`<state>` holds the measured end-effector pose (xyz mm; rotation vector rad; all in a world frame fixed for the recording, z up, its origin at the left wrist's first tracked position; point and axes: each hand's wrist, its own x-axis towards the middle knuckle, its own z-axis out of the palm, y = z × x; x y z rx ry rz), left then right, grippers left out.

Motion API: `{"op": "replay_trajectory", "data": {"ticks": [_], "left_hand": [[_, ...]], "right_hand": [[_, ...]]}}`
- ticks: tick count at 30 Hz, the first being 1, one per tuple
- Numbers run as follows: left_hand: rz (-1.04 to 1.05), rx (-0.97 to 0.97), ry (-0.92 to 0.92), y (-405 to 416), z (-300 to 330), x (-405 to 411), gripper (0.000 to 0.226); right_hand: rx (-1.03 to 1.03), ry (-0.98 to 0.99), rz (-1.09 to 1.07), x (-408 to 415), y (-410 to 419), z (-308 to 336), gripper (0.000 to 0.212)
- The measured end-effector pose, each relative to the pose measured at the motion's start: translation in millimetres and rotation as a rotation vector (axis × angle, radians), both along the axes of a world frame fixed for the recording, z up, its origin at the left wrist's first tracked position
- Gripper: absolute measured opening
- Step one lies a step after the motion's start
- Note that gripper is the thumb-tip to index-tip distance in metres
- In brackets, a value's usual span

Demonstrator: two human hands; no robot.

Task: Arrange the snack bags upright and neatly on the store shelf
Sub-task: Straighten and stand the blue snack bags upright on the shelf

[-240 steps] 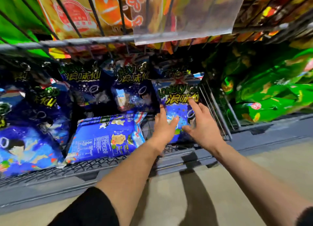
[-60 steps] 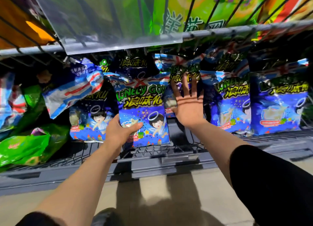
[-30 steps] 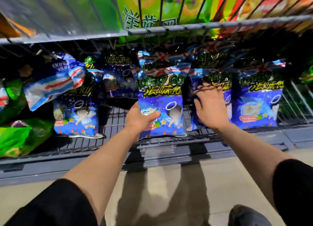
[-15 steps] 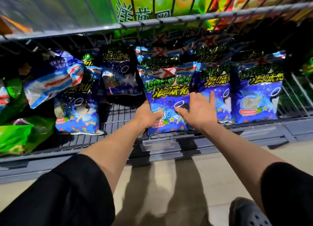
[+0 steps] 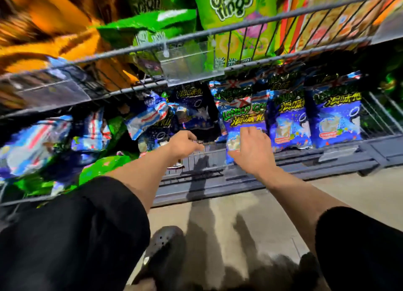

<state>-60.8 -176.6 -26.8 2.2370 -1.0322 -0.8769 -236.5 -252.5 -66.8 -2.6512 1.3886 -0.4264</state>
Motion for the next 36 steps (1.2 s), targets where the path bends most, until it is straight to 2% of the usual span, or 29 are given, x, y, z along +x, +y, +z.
{"op": "replay_trajectory", "data": {"ticks": [3,6,8,13,19,23,25,27,30,31,33,36], "left_hand": [[0.079,-0.087,-0.029,40,19,8,0.026],[0.128,-0.177,-0.233,74,24,26,0.037],[0.117,-0.165,-0.336,96,23,46,0.043],[0.237,-0.203,-0.397,134,18,98,0.060],[0.265,-0.323,-0.247,132,8,122,0.071],[0.274,-0.355,-0.160,116,13,135,0.076],[0.292,-0.329,-0.141,112,10,140,0.075],[0.281,-0.298,-0.125,109,5,145,0.076],[0.247,-0.260,-0.111,106,-4,155,0.074],[0.240,-0.253,-0.111,105,-5,156,0.072],[0.247,-0.261,-0.085,103,-9,160,0.072],[0.308,-0.267,-0.043,100,-13,164,0.086]], "right_hand": [[0.120,-0.014,0.021,5,38,9,0.055],[0.173,-0.031,0.070,23,55,19,0.062],[0.216,-0.050,0.094,47,65,24,0.064],[0.294,-0.222,0.193,125,94,30,0.073],[0.398,-0.514,0.137,202,102,27,0.073],[0.887,-0.957,-0.094,246,90,27,0.057],[1.103,-1.090,-0.213,263,88,19,0.056],[1.217,-1.161,-0.283,278,84,14,0.040],[1.353,-1.224,-0.257,288,82,24,0.005],[1.409,-1.251,-0.247,290,81,25,0.009],[1.429,-1.322,-0.293,295,81,22,0.037],[1.299,-1.416,-0.457,291,83,14,0.038]]}}
